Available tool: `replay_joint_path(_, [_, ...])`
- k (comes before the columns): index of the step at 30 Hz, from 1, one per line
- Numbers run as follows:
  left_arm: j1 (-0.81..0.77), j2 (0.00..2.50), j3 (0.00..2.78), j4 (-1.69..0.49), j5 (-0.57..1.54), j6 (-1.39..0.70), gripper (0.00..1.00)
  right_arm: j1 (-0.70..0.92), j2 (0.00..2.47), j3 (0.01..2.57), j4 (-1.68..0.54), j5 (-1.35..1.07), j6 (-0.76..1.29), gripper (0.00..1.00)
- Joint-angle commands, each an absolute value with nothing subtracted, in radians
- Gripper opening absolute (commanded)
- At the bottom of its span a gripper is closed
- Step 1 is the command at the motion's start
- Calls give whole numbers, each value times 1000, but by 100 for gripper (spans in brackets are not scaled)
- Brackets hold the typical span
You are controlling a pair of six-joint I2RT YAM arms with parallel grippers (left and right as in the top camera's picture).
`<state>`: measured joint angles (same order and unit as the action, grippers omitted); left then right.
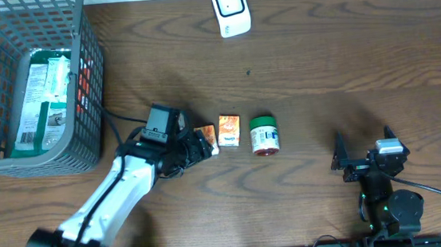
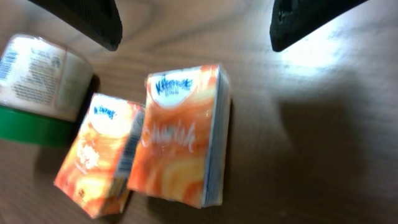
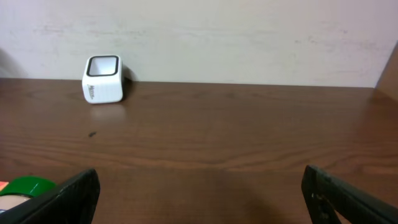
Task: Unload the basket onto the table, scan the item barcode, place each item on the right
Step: 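Place the second tissue pack on the table left of the first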
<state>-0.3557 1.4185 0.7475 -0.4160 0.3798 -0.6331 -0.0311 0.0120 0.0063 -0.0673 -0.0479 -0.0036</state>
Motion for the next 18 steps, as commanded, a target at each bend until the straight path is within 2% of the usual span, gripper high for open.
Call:
replay_joint_path(1, [-360,1359,844,-487,341,-567,77,-18,7,6,-72,-42,3,99])
replay_joint_path(12, [-358,1318,1262,-989,-14,-433,77,-18,7,6,-72,-42,3,99])
replay_joint_path(18, [-343,1318,1440,-1070,-192,-408,77,-18,7,5,-72,-42,3,99])
